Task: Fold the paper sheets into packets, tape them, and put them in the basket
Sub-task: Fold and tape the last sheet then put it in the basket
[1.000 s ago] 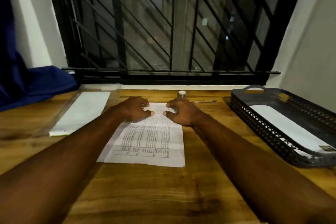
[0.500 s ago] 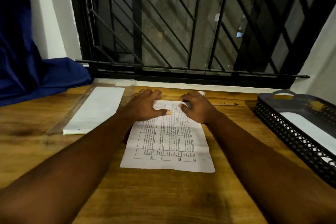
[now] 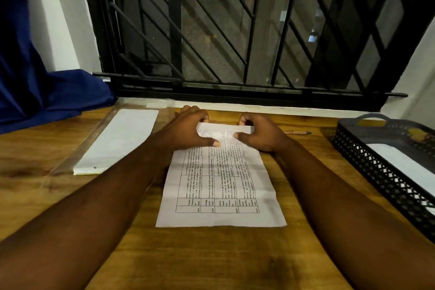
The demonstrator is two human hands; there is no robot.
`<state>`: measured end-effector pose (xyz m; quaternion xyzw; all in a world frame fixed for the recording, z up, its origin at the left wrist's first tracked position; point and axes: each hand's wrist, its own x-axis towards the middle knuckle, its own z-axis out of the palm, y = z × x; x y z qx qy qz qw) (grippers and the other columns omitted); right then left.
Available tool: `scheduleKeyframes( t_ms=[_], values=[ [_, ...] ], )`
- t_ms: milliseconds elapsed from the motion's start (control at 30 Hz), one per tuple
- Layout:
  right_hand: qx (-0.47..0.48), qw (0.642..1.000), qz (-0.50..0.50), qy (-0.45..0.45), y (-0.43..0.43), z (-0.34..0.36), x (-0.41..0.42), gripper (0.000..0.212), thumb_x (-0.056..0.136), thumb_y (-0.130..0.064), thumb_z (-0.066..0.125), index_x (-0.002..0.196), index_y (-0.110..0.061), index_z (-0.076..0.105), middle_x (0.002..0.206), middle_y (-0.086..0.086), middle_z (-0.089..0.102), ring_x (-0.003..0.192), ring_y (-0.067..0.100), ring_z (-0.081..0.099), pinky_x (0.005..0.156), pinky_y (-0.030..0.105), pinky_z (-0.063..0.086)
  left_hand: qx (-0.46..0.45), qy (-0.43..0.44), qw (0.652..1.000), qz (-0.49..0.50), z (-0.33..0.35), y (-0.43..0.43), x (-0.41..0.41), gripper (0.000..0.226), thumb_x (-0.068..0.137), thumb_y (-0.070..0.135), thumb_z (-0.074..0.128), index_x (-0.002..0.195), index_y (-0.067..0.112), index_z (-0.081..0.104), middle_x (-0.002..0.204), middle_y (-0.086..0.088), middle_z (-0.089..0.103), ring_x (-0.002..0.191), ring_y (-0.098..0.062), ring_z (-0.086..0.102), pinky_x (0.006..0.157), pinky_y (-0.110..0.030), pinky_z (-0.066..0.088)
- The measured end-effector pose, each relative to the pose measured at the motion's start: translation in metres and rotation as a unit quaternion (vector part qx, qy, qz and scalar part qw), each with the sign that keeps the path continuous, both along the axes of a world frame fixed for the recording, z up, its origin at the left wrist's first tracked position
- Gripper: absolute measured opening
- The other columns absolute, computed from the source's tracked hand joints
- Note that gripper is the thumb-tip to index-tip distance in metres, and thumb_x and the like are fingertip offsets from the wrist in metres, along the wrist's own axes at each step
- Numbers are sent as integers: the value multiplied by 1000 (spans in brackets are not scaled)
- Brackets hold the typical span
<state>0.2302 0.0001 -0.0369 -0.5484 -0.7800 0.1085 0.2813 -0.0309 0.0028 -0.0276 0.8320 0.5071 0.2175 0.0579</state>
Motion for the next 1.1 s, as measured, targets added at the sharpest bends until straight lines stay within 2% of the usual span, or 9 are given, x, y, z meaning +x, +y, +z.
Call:
scheduleKeyframes(
  t_ms=[133,267,500,567,667,833,933,1000,1100],
  values=[
    [30,999,-24,14,-6,17,1,14,91,-28,79,89,-27,65,86,-8,69,82,9,64,71,31,55,-19,-24,1000,1,13,-3,-4,41,75,42,89,99,35,56,107,11,62,106,-15,56,81,-33,47],
    [77,996,-40,1,-6,29,5,15,92,-23,77,96,-30,64,87,-16,65,83,6,61,82,37,55,22,-30,999,31,20,-3,-3,35,81,24,85,101,40,61,105,13,66,107,-15,60,98,-44,52],
    [44,998,13,-52,-8,44,12,24,82,-12,77,99,-28,74,87,-9,71,82,10,67,77,36,61,95,-6,995,7,20,-4,0,23,88,13,77,94,34,70,97,11,67,91,-10,60,82,-39,58],
    [-11,997,41,-60,-5,44,13,21,82,-18,83,100,-27,76,91,-4,73,87,13,69,84,40,62,69,6,998,6,19,-5,0,22,90,9,74,92,31,70,97,9,68,91,-12,61,79,-35,57],
    [-131,988,50,-58,-3,46,6,37,78,-50,89,106,-30,76,103,-5,73,98,12,68,88,34,58,75,10,997,12,14,-4,0,25,91,5,72,92,30,71,96,7,69,89,-12,60,72,-28,51],
    [-107,993,27,-41,-6,34,-9,26,89,-43,80,111,-29,75,108,-10,74,103,11,68,91,32,57,54,13,998,-28,6,-5,4,27,87,1,71,89,28,71,96,8,71,92,-12,62,85,-40,58],
    [-113,991,23,-68,-11,24,-21,42,95,-36,71,136,-27,67,134,-7,66,122,14,61,93,30,49,11,25,998,-56,1,-4,1,25,85,6,72,98,28,73,99,10,70,94,-10,62,86,-42,57],
    [-121,987,20,-105,-13,17,-30,54,100,-39,62,151,-27,54,152,-3,53,138,18,49,107,38,44,-26,12,998,-63,2,-6,-1,24,86,24,72,110,30,73,107,10,72,97,-9,64,87,-41,58],
    [-122,985,9,-125,-18,6,-40,60,107,-50,48,163,-30,36,171,-3,31,157,22,24,125,50,22,-79,9,995,-52,8,-13,1,39,98,40,58,134,28,68,139,6,65,124,-15,58,103,-35,47]
  ],
)
